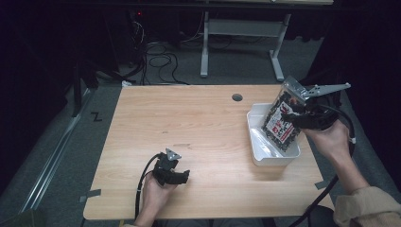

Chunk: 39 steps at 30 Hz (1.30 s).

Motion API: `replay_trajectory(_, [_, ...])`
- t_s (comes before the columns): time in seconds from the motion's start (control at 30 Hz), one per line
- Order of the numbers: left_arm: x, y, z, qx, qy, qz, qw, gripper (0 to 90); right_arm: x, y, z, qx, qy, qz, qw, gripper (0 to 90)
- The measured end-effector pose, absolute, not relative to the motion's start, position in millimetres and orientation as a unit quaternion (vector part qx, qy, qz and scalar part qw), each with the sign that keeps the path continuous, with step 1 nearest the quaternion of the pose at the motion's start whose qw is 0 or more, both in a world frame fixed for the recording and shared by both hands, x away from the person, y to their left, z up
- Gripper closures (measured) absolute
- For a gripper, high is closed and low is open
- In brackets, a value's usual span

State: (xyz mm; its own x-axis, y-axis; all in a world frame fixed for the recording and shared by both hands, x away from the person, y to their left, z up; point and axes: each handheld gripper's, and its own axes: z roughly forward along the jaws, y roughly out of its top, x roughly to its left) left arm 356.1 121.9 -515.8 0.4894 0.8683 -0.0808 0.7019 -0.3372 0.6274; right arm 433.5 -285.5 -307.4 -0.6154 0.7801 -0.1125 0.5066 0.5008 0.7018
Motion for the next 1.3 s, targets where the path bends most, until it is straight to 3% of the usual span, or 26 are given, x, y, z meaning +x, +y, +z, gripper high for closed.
replay_trajectory(1.3, [355, 120, -515, 0.809, 0.478, 0.136, 0.314, 29.1, 376, -244, -394, 0.339, 0.848, 0.388, 0.125, 47.4])
